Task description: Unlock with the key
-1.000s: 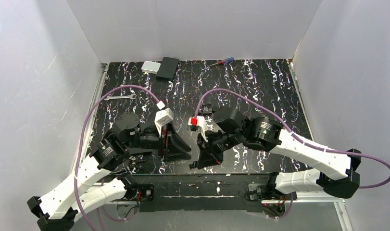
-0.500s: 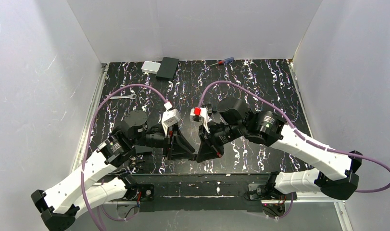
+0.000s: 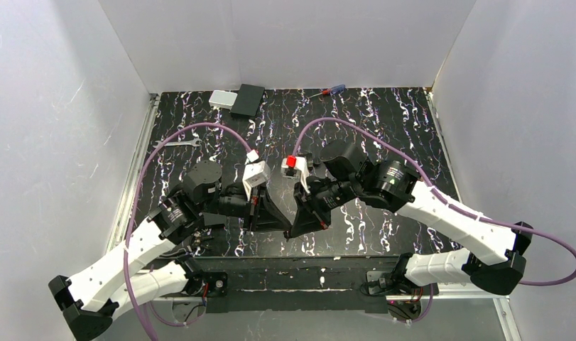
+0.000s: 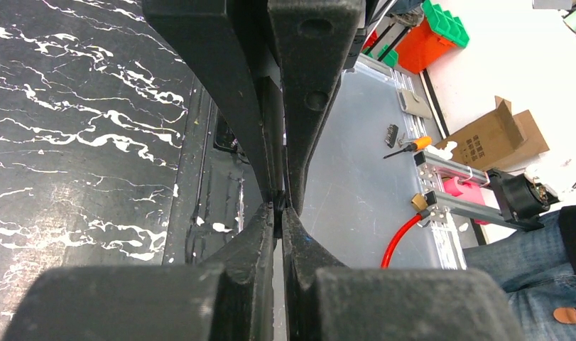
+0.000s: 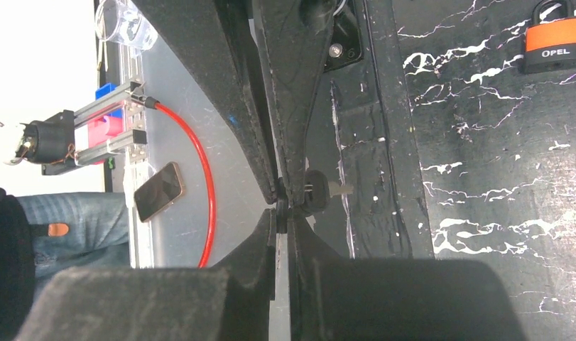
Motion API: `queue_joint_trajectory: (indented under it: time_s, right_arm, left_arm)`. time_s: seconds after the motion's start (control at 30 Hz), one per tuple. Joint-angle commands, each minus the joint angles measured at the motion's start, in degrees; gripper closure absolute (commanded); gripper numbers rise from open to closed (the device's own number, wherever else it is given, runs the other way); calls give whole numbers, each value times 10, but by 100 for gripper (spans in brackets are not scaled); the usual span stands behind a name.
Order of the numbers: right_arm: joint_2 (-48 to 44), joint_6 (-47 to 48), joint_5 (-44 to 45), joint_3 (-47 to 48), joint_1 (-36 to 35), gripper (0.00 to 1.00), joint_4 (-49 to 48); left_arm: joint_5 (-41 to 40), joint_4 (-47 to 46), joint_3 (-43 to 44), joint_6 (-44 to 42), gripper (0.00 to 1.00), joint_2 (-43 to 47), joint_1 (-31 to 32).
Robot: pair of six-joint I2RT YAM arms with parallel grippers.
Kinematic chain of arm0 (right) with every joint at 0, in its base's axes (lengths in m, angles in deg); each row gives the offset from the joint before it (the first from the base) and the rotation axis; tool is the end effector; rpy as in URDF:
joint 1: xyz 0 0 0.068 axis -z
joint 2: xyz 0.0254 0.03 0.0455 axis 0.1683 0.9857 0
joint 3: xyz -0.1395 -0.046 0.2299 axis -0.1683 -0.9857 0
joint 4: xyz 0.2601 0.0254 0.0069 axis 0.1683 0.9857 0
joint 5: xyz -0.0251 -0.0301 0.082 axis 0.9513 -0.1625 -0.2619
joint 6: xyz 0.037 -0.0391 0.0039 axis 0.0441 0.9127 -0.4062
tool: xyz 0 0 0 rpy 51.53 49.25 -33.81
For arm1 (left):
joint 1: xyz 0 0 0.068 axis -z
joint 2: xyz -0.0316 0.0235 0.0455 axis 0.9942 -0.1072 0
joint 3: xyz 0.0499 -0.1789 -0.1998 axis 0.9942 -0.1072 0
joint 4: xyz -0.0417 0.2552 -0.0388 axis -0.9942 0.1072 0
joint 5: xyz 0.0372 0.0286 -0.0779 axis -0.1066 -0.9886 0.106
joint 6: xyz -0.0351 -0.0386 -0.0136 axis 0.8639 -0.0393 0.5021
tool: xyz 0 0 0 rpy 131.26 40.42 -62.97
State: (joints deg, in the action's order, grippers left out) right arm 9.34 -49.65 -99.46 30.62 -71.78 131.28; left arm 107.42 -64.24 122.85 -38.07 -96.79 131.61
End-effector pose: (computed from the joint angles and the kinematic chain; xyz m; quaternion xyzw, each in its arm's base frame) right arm 0.0975 0.2269 0.3997 -0.4927 0.7037 0.4712 0.2001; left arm 0.1018 -0.1513 0.3732 0.4389 0.5842 -0.5836 0.3543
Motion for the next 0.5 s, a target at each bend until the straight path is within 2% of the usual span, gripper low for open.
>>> queue_joint_trajectory:
  time_s: [0.0,0.03,0.07,0.13,0.17,0.2,0.27,0.47]
  right_arm:
    - [-5,2,-13,27,4,99,-27]
    - [-6,1,-11,28,5,99,-28]
    - [-7,1,-9,28,6,95,-28]
    - [-12,-1,0,29,8,66,-25]
    - [-14,-1,3,27,9,54,-24]
    - [-17,-1,4,25,10,47,-24]
    - [-24,-3,4,17,11,43,-22]
    - [-40,-13,-2,-13,12,40,-32]
  left_arm:
    - [6,1,-1,-13,100,-6,3]
    - [1,1,-2,-11,100,-3,4]
    - [-7,1,-4,-11,100,1,3]
    - [-31,-6,-12,-6,100,16,3]
    - [-42,-14,-18,0,100,25,3]
    - [-56,-26,-25,7,100,35,3]
    - [-80,-51,-40,21,100,53,3]
    - [-121,-59,-39,35,100,75,4]
